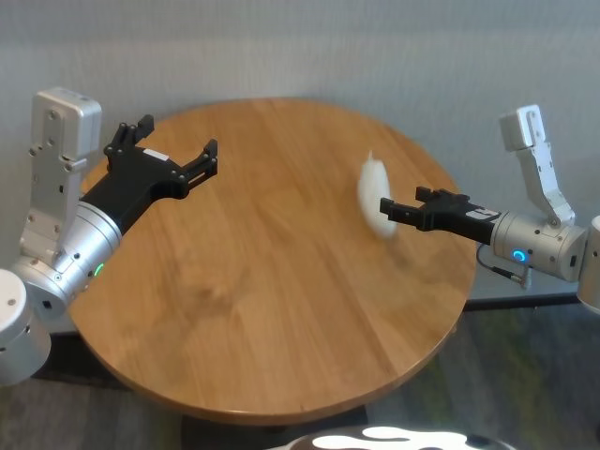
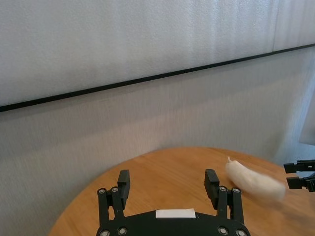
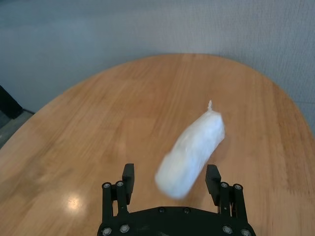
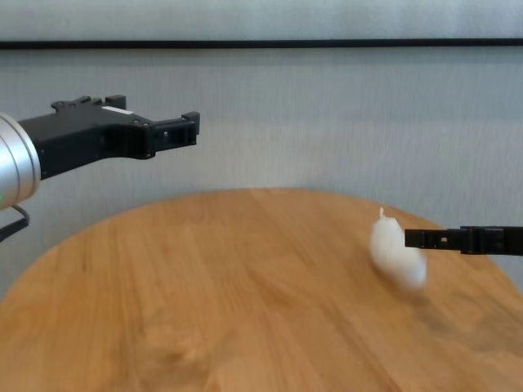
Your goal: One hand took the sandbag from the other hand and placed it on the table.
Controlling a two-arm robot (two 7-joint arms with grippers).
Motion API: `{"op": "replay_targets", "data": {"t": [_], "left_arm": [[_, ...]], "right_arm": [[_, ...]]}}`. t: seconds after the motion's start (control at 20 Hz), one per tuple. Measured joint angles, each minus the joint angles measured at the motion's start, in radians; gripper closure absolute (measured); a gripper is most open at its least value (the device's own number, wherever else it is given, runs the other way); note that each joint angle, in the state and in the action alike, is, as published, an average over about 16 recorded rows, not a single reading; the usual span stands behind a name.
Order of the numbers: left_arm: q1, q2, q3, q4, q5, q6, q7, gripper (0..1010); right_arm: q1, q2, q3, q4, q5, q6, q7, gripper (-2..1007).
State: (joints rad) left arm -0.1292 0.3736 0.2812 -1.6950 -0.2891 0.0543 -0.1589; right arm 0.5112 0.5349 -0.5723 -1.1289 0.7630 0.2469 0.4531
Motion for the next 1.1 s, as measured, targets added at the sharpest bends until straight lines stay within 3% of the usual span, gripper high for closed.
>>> {"op": "replay_targets", "data": {"t": [0.45, 1.1], "left_arm": [[0.0, 0.0, 0.0, 0.0, 0.0, 0.0, 0.0, 10], [0.0, 0.0, 0.0, 0.0, 0.0, 0.0, 0.0, 10]], "right_arm": [[-0.001, 0.001, 0.001, -0.001, 0.001, -0.001, 0.0, 11], [-0.002, 0.001, 0.002, -0.002, 0.003, -0.002, 0.0, 2]]}}
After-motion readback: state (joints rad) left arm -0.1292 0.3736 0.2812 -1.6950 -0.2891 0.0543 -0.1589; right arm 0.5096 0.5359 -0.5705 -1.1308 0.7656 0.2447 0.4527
